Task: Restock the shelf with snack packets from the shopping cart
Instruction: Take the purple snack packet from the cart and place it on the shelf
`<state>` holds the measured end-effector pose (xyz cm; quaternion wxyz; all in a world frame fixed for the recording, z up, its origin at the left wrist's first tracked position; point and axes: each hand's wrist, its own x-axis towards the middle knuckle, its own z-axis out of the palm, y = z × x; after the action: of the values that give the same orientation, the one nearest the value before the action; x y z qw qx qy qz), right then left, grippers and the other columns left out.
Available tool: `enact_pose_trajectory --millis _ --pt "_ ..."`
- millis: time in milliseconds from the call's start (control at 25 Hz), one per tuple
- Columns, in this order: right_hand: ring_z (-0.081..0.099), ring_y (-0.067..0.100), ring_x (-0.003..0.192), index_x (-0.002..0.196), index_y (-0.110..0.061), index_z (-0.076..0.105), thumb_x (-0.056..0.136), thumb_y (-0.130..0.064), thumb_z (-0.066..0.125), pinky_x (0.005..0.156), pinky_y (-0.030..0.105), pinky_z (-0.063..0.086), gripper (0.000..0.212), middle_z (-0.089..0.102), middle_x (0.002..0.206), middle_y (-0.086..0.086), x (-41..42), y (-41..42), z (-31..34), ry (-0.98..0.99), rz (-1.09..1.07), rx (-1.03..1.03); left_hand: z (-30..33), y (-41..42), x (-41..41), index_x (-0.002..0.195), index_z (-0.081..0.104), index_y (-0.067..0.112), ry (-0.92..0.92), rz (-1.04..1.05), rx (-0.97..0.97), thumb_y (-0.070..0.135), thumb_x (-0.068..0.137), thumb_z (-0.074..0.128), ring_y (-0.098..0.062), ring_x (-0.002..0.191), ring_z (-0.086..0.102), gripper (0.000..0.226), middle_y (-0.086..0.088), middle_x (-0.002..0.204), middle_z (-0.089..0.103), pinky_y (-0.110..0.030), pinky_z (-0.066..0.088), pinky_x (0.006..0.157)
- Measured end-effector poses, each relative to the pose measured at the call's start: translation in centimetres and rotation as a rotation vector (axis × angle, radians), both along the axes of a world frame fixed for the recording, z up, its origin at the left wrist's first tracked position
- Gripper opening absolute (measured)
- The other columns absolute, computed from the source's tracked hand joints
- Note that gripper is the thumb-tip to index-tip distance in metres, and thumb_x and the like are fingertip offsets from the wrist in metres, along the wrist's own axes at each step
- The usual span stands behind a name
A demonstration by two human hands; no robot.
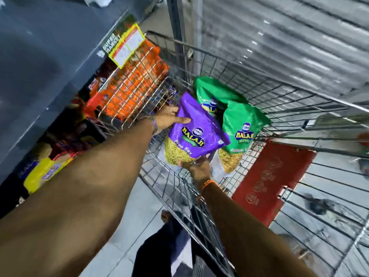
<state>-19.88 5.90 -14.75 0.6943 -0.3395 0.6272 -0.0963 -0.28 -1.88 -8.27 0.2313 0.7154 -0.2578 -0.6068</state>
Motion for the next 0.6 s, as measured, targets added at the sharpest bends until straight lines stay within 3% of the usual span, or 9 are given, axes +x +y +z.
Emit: enact_pose_trajectory --millis 80,120,200,240,320,400,480,560,600 --pt "0.071 -0.002 0.070 0.129 0.008 0.053 0.074 0.037 0.059 0.060 0.013 0.058 0.062 0.068 0.112 0.014 1.0 0.2 -1.2 -0.124 -0.153 -0.052 -0.8 0.1 0.1 0.122 0.062 -0.010 0.029 0.025 -0.016 0.001 0.085 0.071 -0.032 0.112 0.060 0.040 -0.031 0.129 0.063 -0.049 0.047 0.109" --pt "0.073 0.005 0.078 0.118 0.003 0.059 0.068 0.039 0.062 0.068 0.021 0.062 0.062 0.064 0.120 0.018 1.2 0.3 -1.4 -0.166 -0.220 -0.077 -0.9 0.1 0.1 0.116 0.065 -0.007 0.031 0.023 -0.015 0.003 0.085 0.072 -0.032 0.109 0.062 0.033 -0.029 0.126 0.064 -0.047 0.048 0.107" --pt "0.071 0.018 0.089 0.119 0.001 0.059 0.069 0.033 0.068 0.085 0.038 0.063 0.060 0.065 0.125 0.025 1.5 1.0 -2.0 -0.162 -0.256 -0.113 -0.9 0.4 0.5 0.103 0.068 0.002 0.060 0.033 -0.012 0.007 0.086 0.072 -0.027 0.094 0.066 0.018 -0.024 0.111 0.069 -0.042 0.052 0.098" --pt "0.070 0.019 0.088 0.123 0.005 0.056 0.071 0.029 0.071 0.084 0.037 0.062 0.059 0.067 0.122 0.025 1.3 1.2 -2.1 -0.156 -0.243 -0.129 -0.9 0.5 0.8 0.099 0.068 0.006 0.081 0.050 -0.007 0.011 0.086 0.073 -0.022 0.084 0.068 0.015 -0.017 0.102 0.072 -0.037 0.055 0.091" --pt "0.072 0.003 0.077 0.127 0.009 0.053 0.073 0.026 0.072 0.072 0.018 0.059 0.059 0.068 0.113 0.016 1.1 1.2 -1.9 -0.124 -0.218 -0.211 -0.3 1.0 1.2 0.094 0.069 0.011 0.102 0.081 0.016 0.020 0.085 0.075 -0.010 0.068 0.069 0.014 -0.003 0.084 0.075 -0.028 0.057 0.079" --pt "0.070 -0.009 0.072 0.122 0.013 0.056 0.075 0.024 0.071 0.075 0.013 0.057 0.050 0.067 0.112 0.016 1.0 0.8 -0.9 -0.137 -0.187 -0.259 0.9 1.5 1.4 0.083 0.066 0.017 0.099 0.134 0.011 0.027 0.083 0.077 -0.006 0.059 0.067 0.015 0.006 0.072 0.075 -0.027 0.054 0.075" --pt "0.069 0.001 0.080 0.111 0.004 0.060 0.077 0.023 0.071 0.086 0.029 0.058 0.041 0.067 0.105 0.015 0.7 0.1 0.6 -0.151 -0.163 -0.255 2.5 1.9 1.5 0.082 0.065 0.019 0.083 0.235 -0.010 0.034 0.080 0.080 -0.006 0.060 0.066 0.021 0.008 0.072 0.075 -0.029 0.052 0.079" --pt "0.064 0.023 0.096 0.109 0.000 0.058 0.078 0.024 0.069 0.101 0.054 0.052 0.041 0.064 0.106 0.018 0.3 -1.1 3.1 -0.188 -0.167 -0.229 4.8 2.6 1.6 0.098 0.067 0.020 0.090 0.338 -0.045 0.039 0.077 0.081 -0.011 0.077 0.068 0.031 0.006 0.086 0.077 -0.035 0.051 0.091" --pt "0.062 0.028 0.101 0.107 -0.002 0.059 0.079 0.022 0.069 0.105 0.060 0.049 0.039 0.064 0.107 0.018 0.3 -1.9 4.3 -0.208 -0.158 -0.233 6.3 2.9 1.7 0.101 0.066 0.021 0.115 0.382 -0.073 0.040 0.077 0.080 -0.012 0.081 0.068 0.033 0.007 0.086 0.077 -0.036 0.051 0.093"
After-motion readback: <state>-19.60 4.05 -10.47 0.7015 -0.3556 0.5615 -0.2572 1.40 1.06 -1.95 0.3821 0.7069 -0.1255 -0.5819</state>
